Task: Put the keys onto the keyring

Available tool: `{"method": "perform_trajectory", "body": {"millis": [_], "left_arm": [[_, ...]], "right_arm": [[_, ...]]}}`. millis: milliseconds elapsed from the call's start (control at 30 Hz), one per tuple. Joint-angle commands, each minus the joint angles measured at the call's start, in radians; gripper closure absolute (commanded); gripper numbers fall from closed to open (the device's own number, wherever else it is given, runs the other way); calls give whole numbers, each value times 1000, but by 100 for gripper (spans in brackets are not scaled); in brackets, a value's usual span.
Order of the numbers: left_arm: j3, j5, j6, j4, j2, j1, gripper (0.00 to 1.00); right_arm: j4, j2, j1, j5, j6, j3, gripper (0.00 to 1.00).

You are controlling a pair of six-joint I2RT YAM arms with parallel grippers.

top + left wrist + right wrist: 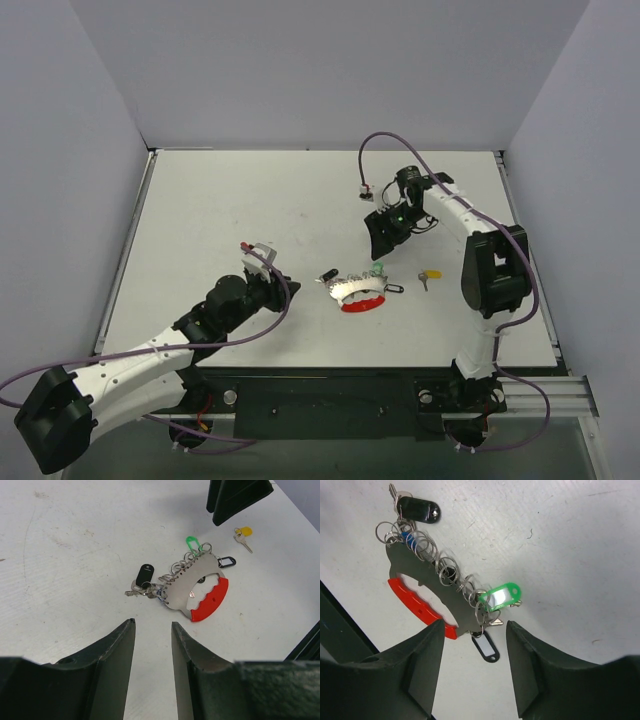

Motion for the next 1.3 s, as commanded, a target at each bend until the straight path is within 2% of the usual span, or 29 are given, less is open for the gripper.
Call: {"method": "perform_trajectory", "body": {"millis": [0,33,67,133,200,233,333,400,533,700,833,1167,1267], "left_arm": [[21,-8,-15,-5,-19,11,55],[30,-14,-18,-44,-34,16,55],[57,-22,-16,-65,-57,22,55],[116,-39,-3,-151,-94,30,55],[191,-62,42,-264,-126,42,55],[243,-89,78,-356,-140,48,55],[332,-162,189,-527,-204,56,54],[363,-215,282,-582,-249,56,54],[306,-271,462,-563,-365,56,53],[171,-295,513,-471,-502,56,50],[133,-314,542,-450,-556,56,48],[128,-288,551,-450,-547,59,48],[128,-281,553,-449,-545,57,48]], "right_arm": [[-95,-140,45,30,-197,36,50],[-124,-151,88,19,-245,36,50],[-183,-168,117,-6,-366,31,50],[-201,-181,211,-7,-471,1,50],[-185,-172,300,19,-491,-10,51],[-163,-159,349,56,-461,-7,53],[-32,-119,409,137,-221,24,57],[46,-99,433,195,-92,22,60],[155,-70,498,358,70,-10,60],[203,-18,544,539,196,-4,61],[200,6,558,547,221,-5,63],[168,57,591,621,237,11,70],[152,71,591,616,239,15,78]]}}
